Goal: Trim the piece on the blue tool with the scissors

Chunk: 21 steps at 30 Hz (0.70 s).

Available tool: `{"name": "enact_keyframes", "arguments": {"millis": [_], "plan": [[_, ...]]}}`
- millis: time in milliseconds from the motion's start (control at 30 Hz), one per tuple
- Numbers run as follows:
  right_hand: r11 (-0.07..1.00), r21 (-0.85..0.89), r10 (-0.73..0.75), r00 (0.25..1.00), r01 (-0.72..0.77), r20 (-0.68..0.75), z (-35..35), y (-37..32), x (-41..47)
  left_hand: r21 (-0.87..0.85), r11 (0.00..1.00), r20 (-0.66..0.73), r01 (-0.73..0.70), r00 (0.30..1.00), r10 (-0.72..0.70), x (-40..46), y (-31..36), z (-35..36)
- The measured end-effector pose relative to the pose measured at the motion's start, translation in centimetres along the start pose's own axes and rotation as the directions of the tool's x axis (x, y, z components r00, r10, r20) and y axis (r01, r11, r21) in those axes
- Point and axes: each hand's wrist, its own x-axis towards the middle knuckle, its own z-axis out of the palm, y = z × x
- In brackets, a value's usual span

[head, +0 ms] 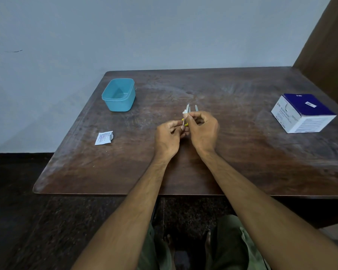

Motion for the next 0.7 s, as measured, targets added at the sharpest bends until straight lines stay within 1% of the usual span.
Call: {"name": "enact_keyframes", "arguments": {"millis": [67, 167, 267, 367, 433, 500, 567, 633, 700], "plan": [[0.992, -0.072, -0.105, 0.994, 0.103, -0.034, -0.2, -0.5, 0.3, -0.020, 1.000, -0.010, 0.011, 1.000, -0.011, 0.1, -0.1, 0.0], [0.967, -0.147, -0.214, 0.977, 0.209, -0.020, -0.7, -0.7, 0.5, -0.034, 0.999, -0.021, 0.013, 1.000, -0.014, 0.2, -0.2, -0.1], [0.949, -0.197, -0.249, 0.968, 0.248, 0.022, -0.7, -0.3, 0.2, -0.031, 1.000, -0.019, 0.004, 1.000, -0.005, 0.1, 0.0, -0.1], [0.936, -0.229, -0.254, 0.963, 0.268, 0.092, -0.5, 0.0, -0.4, 0.020, 0.999, -0.005, -0.029, 1.000, 0.029, -0.1, 0.0, -0.2], [0.939, -0.226, -0.241, 0.964, 0.260, 0.108, -0.3, -0.2, -0.8, 0.035, 0.998, 0.000, -0.044, 0.999, 0.044, -0.1, 0.1, -0.3], [0.960, -0.186, -0.196, 0.977, 0.208, 0.082, 0.0, -0.4, -0.9, 0.031, 0.998, -0.012, -0.045, 0.999, 0.046, -0.2, 0.2, -0.4], [0.985, -0.117, -0.128, 0.991, 0.131, 0.030, 0.2, -0.7, -0.7, 0.028, 0.999, -0.028, -0.038, 0.999, 0.039, -0.3, 0.3, -0.4], [0.996, -0.052, -0.071, 0.997, 0.069, -0.036, 0.3, -1.0, -0.4, -0.013, 1.000, -0.037, -0.013, 0.999, 0.012, -0.1, 0.2, -0.3], [0.998, -0.015, -0.055, 0.994, 0.054, -0.092, 0.1, -1.2, 0.2, -0.047, 0.999, -0.039, 0.007, 0.999, -0.009, 0.0, 0.1, -0.3]]}}
